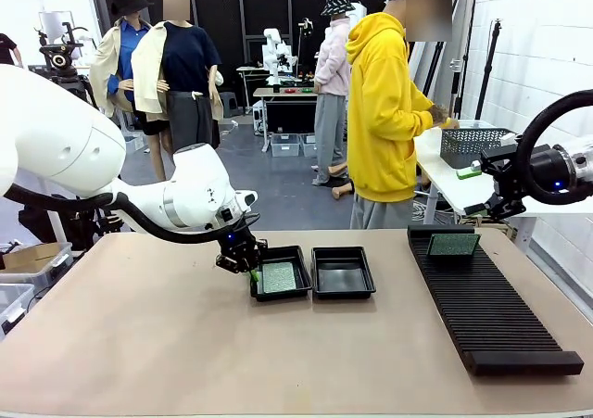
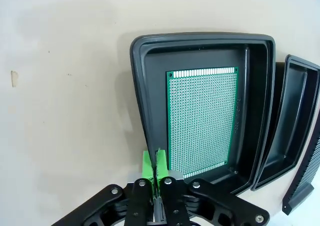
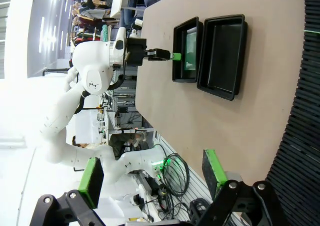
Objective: Inspect and transfer BCBs to ESD trays.
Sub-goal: Pick up the ESD tray and place it on the left side of the table.
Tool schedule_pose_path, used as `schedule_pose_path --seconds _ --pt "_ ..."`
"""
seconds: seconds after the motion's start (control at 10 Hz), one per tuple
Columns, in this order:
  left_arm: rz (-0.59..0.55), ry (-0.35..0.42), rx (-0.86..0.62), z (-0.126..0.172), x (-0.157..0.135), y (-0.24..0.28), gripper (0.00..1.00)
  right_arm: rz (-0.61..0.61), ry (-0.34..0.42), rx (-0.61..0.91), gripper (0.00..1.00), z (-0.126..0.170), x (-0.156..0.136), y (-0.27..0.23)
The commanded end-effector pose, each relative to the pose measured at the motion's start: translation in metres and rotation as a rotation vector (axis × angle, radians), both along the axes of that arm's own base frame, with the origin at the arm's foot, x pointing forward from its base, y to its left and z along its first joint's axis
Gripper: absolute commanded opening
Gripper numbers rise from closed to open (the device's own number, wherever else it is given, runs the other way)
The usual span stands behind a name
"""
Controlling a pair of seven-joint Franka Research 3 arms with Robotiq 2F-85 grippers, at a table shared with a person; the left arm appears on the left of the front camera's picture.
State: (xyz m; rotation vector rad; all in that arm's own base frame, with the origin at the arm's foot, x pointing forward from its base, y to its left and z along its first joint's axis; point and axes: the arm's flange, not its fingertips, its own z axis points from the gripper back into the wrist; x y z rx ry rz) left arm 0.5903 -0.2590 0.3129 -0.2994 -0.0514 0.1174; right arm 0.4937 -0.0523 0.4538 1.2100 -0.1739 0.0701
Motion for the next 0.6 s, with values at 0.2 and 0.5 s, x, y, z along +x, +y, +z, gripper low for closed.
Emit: schedule_pose_path --seconds 0.2,0.5 --pt "-0.061 0.053 -0.007 0.020 -0.006 0.044 0.00 -0.011 0.016 -0.023 1.00 0.003 0.000 0.002" --pt "-0.057 0.035 0.001 0.025 -0.009 0.079 0.00 -0.011 0.016 -0.023 1.00 0.003 0.000 0.002"
